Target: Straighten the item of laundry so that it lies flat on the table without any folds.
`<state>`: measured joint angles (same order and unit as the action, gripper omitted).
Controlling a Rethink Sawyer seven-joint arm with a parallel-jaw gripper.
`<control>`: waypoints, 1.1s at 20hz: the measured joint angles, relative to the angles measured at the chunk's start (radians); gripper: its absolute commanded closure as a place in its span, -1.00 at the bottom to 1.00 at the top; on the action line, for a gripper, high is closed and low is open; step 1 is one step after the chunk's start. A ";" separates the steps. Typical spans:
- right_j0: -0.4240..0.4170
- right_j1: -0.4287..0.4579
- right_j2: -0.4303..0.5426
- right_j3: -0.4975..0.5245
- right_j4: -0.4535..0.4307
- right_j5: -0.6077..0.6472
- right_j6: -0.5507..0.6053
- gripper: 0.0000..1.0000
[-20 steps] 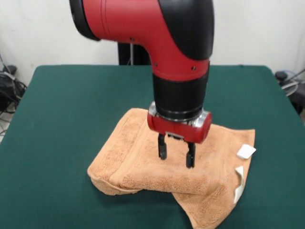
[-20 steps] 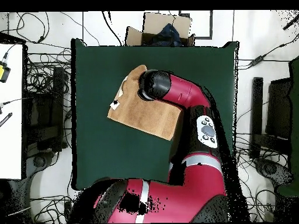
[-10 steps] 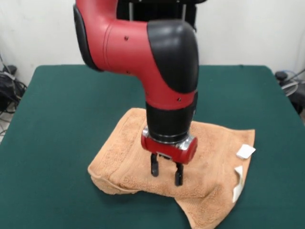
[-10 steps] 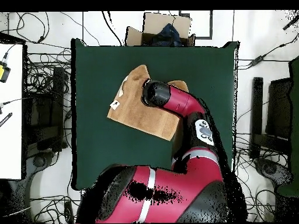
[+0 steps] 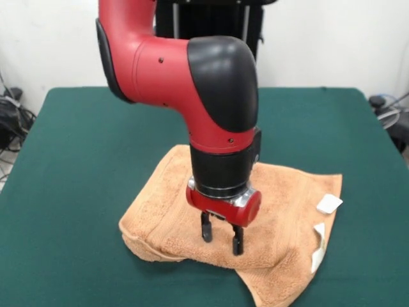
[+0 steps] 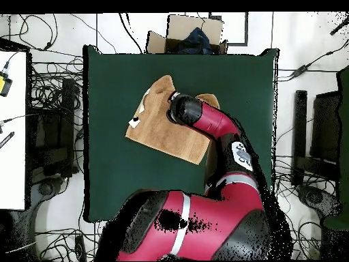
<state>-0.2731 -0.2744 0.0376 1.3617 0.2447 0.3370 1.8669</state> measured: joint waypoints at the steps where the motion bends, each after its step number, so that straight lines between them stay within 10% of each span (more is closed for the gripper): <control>1: -0.004 -0.001 0.005 0.003 0.004 0.000 0.000 -1.00; 22: -0.036 -0.032 0.049 0.131 0.186 -0.124 0.000 -1.00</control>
<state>-0.3091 -0.3062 0.0863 1.4928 0.4306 0.2129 1.8669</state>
